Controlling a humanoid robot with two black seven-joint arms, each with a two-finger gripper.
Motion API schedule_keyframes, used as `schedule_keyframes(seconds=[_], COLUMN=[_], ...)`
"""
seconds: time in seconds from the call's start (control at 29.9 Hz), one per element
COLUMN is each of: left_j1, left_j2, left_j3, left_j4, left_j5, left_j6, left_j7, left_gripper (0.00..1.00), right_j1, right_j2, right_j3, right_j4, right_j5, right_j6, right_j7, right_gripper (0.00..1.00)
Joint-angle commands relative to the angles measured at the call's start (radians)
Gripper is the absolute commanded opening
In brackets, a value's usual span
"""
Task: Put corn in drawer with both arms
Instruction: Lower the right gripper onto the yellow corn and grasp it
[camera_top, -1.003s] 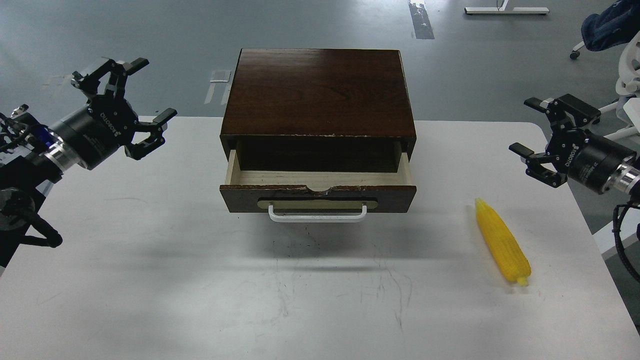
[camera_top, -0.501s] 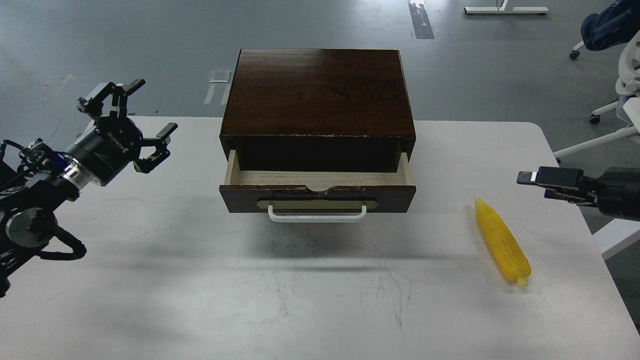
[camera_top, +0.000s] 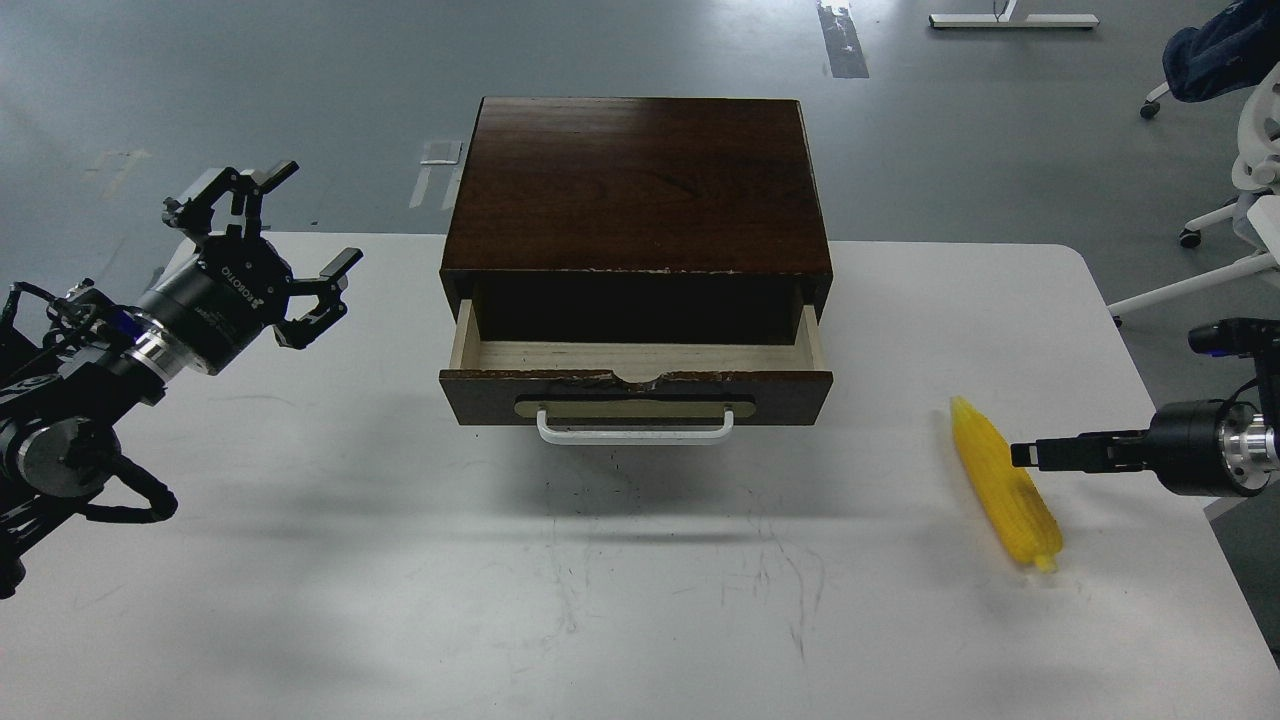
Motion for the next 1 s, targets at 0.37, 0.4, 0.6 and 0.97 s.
schedule_keyframes(seconds=[0.37, 0.4, 0.6, 0.97], left_j1=[0.002, 0.002, 0.006, 0.006], left_j2=[0.0, 0.0, 0.002, 0.007], left_j3=[0.0, -0.002, -0.002, -0.015], left_j4=[-0.001, -0.001, -0.003, -0.011], left_j5=[0.002, 0.002, 0.003, 0.006], left_j6=[0.0, 0.0, 0.0, 0.0], left_j7=[0.0, 0.0, 0.0, 0.0], left_gripper=[0.98, 0.98, 0.98, 0.98], right_j1=[-0.006, -0.006, 0.004, 0.414], right_j2=[0.065, 0.065, 0.062, -0.027], right_j3=[-0.136, -0.14, -0.159, -0.166], right_j4=[-0.012, -0.012, -0.005, 0.123], right_j5=[0.0, 0.0, -0.002, 0.0], right_j6=[-0.099, -0.099, -0.099, -0.089], right_j7=[0.0, 0.0, 0.0, 0.0], right_gripper=[0.42, 0.36, 0.12, 0.1])
